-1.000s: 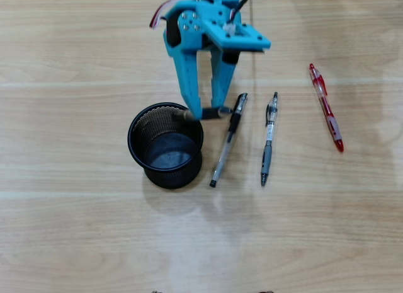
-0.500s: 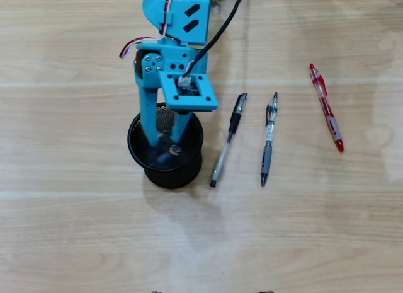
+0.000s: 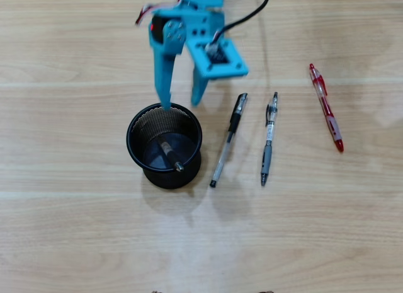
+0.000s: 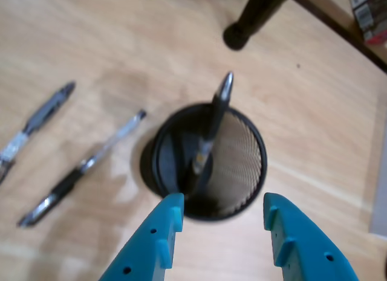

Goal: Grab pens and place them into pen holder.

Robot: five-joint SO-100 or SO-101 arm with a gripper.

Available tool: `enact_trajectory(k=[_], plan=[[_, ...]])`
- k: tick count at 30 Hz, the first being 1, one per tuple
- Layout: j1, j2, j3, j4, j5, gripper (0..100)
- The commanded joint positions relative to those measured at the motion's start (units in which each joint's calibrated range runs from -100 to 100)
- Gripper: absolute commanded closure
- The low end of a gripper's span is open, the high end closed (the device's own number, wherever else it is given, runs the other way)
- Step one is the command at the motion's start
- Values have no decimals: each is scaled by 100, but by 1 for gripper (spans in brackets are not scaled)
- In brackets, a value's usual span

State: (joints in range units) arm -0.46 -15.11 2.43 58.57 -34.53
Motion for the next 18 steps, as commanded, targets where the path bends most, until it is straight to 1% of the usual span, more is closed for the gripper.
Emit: enact_trajectory(k=[1, 3, 6, 9, 12, 13, 15, 16, 18], plan=[[-333, -974, -339, 1479, 500, 84], [-720, -1262, -375, 2020, 735, 84], [-1316, -1194, -320, 2562, 923, 84], [-1623, -704, -375, 2880, 887, 84], [-1631, 48, -402, 2974, 641, 84], [-1591, 336, -465, 2974, 479, 84], [-1510, 928, -737, 2948, -96, 84], [-1494, 1485, -990, 2957, -807, 82], [-1566, 2052, -1262, 2905, -1460, 78]])
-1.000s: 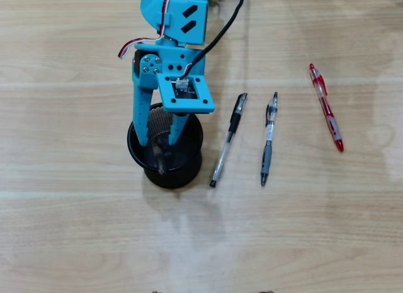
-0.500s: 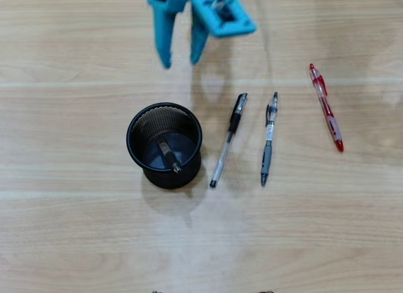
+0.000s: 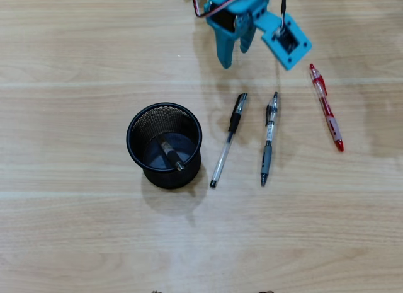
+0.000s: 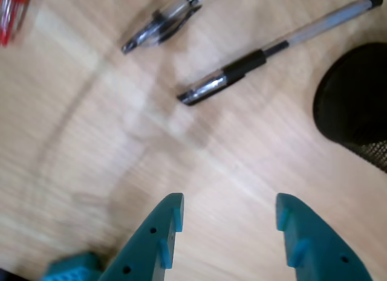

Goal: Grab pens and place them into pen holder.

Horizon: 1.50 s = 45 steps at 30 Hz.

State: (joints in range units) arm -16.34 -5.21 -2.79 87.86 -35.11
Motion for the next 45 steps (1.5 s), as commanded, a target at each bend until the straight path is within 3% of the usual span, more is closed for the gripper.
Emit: enact_trajectory(k=[1, 12, 30, 33, 37, 45], plan=[[-28, 1307, -903, -40, -1534, 76], [-68, 3420, -2659, -290, -2328, 70], [255, 4705, -2822, -1295, -2307, 71], [335, 4705, -2822, -1244, -2344, 77], [497, 4705, -2822, -1218, -2344, 98], [585, 3944, -2931, -1201, -2213, 98]])
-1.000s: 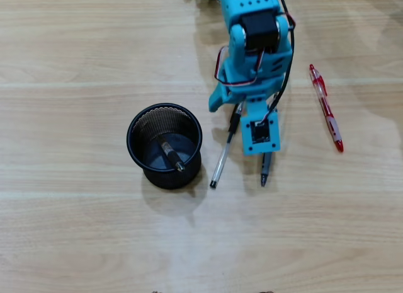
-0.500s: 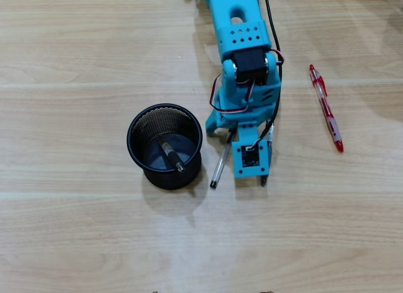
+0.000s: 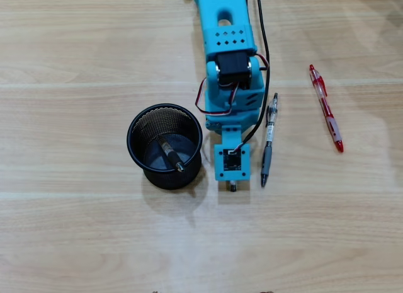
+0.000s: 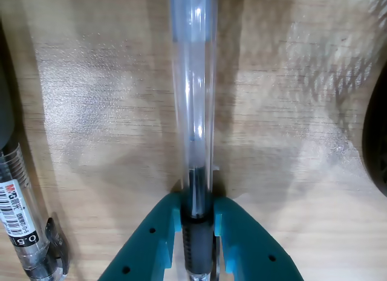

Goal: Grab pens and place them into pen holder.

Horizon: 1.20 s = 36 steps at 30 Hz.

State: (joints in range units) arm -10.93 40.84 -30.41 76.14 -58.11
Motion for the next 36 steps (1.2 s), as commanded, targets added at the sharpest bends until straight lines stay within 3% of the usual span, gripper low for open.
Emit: enact_trajectory(k=[1, 7, 12, 21, 26, 36], plan=[[29, -939, -205, -29, 124, 98], [-76, -2960, -494, -184, 145, 98], [214, -4287, -223, -1413, 150, 98], [682, -6003, 3806, -3622, 92, 98], [916, -5867, 4295, -4309, 150, 98], [1109, -5056, 3752, -4344, 390, 97]])
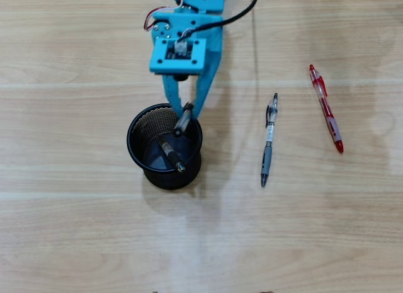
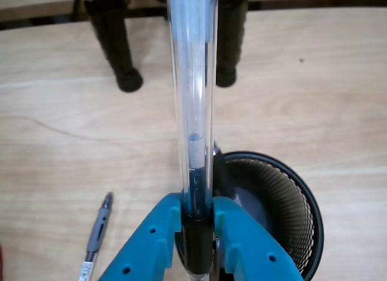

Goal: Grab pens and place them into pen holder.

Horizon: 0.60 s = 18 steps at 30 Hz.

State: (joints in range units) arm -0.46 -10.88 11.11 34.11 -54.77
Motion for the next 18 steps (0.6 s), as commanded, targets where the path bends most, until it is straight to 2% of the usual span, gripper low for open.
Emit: enact_trajectory(k=[1, 12, 18], plan=[[63, 183, -446, -141, 62, 97], [425, 893, -645, -1060, 88, 95], [530, 1113, -763, -1060, 88, 94]])
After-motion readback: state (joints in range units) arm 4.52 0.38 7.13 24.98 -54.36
